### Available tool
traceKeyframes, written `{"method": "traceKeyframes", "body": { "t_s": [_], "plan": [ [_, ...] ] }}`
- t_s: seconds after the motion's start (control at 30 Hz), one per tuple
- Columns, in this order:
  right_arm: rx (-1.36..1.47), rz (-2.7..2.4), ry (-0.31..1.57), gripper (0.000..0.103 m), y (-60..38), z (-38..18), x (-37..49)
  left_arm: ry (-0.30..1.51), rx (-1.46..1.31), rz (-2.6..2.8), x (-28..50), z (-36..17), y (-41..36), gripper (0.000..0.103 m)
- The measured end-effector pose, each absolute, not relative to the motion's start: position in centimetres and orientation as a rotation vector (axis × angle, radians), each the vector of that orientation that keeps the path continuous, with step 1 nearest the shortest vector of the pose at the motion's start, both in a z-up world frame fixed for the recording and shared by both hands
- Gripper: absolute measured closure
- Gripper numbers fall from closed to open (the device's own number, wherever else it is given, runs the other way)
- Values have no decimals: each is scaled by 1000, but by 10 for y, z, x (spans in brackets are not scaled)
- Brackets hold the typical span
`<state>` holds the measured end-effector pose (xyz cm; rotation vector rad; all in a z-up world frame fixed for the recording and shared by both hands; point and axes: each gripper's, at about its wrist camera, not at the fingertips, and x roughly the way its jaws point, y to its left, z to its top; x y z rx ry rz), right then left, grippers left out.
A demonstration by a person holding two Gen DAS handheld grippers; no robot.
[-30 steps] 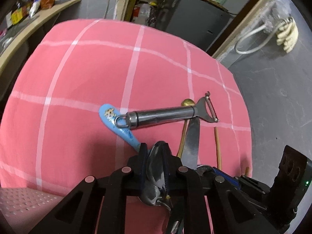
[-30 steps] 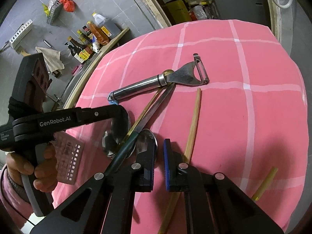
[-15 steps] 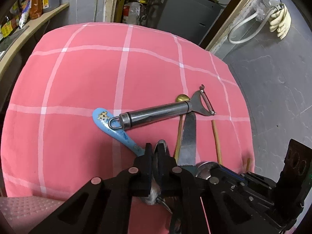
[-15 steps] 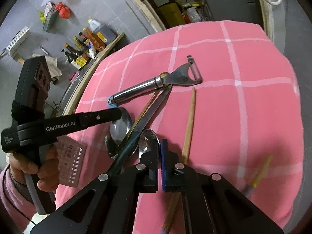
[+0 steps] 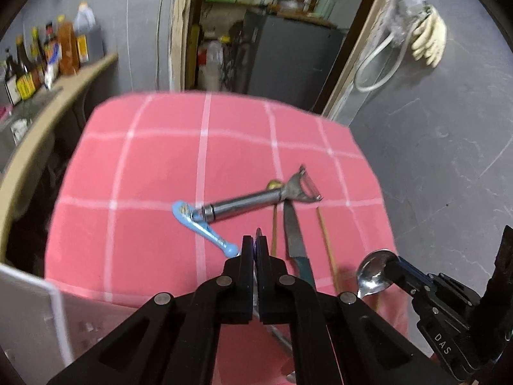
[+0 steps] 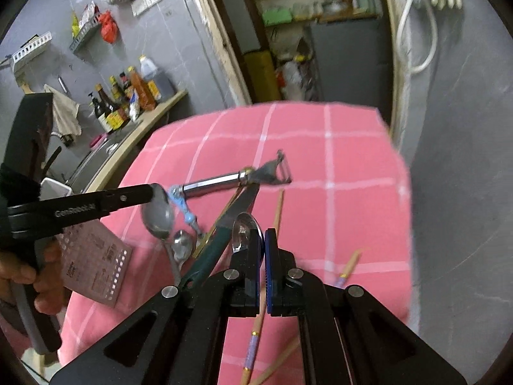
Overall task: Organize utensils
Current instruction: 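Lift both spoons and carry them over the white caddy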
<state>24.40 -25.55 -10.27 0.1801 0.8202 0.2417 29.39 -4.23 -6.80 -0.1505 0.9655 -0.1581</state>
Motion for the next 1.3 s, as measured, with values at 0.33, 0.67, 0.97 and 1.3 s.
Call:
{"method": "traceKeyframes", "body": {
  "t_s": [0.33, 0.67, 0.97, 1.3],
  "plan": [
    [51, 124, 635, 100, -249, -19, 210, 766, -128, -145, 267, -2, -31, 101],
    [-8, 155, 428, 100, -208, 71, 184, 535, -100, -55, 226, 80, 24, 101],
    [-83, 275, 299, 100, -113, 116, 184, 408, -38, 120, 190, 116, 92, 101],
    [-236, 330, 342, 100, -45, 77, 176, 409, -20, 140, 170, 70, 108, 101]
  ]
}}
